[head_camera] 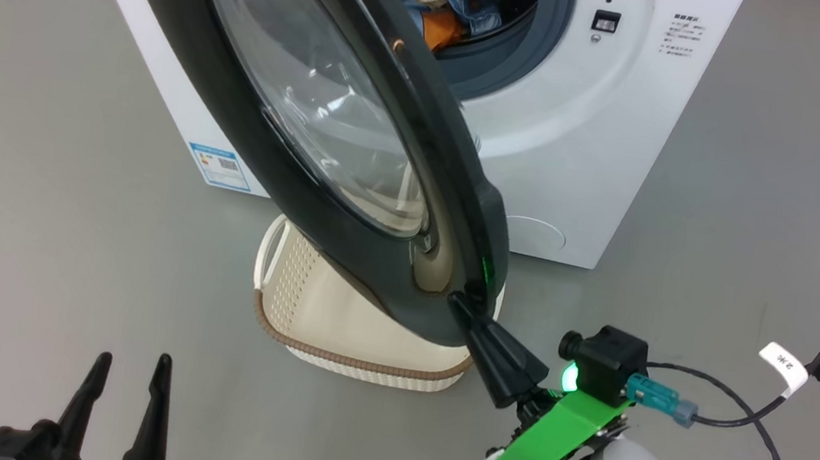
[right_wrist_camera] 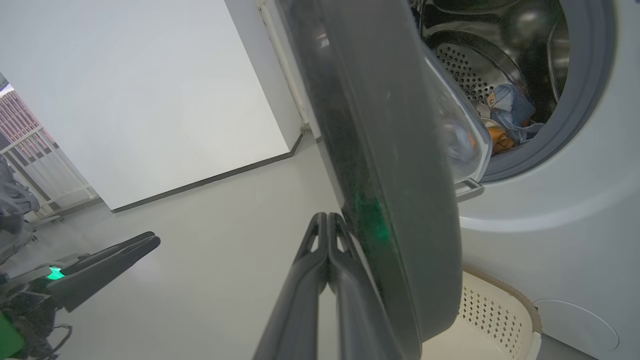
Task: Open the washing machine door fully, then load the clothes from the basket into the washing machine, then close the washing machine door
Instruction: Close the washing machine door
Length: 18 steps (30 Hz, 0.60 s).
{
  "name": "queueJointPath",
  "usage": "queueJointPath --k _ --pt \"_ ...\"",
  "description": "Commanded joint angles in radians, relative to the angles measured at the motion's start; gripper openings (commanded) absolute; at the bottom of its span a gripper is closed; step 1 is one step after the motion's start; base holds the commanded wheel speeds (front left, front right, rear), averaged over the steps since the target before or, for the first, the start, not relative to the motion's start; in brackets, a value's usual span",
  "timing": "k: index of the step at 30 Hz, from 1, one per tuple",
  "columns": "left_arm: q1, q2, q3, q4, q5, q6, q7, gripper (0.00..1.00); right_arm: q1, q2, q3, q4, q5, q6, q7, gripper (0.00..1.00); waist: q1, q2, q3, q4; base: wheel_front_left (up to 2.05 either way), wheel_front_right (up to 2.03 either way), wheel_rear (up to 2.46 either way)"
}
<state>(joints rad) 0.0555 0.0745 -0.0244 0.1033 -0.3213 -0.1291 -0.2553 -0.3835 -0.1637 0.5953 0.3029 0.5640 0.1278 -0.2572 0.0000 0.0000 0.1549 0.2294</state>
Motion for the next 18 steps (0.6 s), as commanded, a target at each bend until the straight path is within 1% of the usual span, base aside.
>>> queueJointPath --k 1,9,18 --pt "-0.038 0.009 0.03 -0.025 -0.002 -0.002 -0.006 1.0 -0.027 0.022 0.002 -0.022 -0.006 0.003 -0.005 0.0 0.0 0.0 0.006 0.002 0.0 0.0 0.0" --pt "-0.065 0.007 0.01 -0.036 -0.005 -0.002 -0.006 1.0 -0.068 0.023 -0.091 -0.019 -0.028 0.003 -0.005 0.0 0.0 0.0 0.047 0.023 0.0 0.0 0.0" --pt "-0.12 -0.002 -0.026 -0.056 -0.008 -0.002 -0.006 1.0 -0.157 0.021 -0.253 -0.003 -0.083 0.003 -0.005 0.0 0.0 0.0 0.108 0.058 0.0 0.0 0.0"
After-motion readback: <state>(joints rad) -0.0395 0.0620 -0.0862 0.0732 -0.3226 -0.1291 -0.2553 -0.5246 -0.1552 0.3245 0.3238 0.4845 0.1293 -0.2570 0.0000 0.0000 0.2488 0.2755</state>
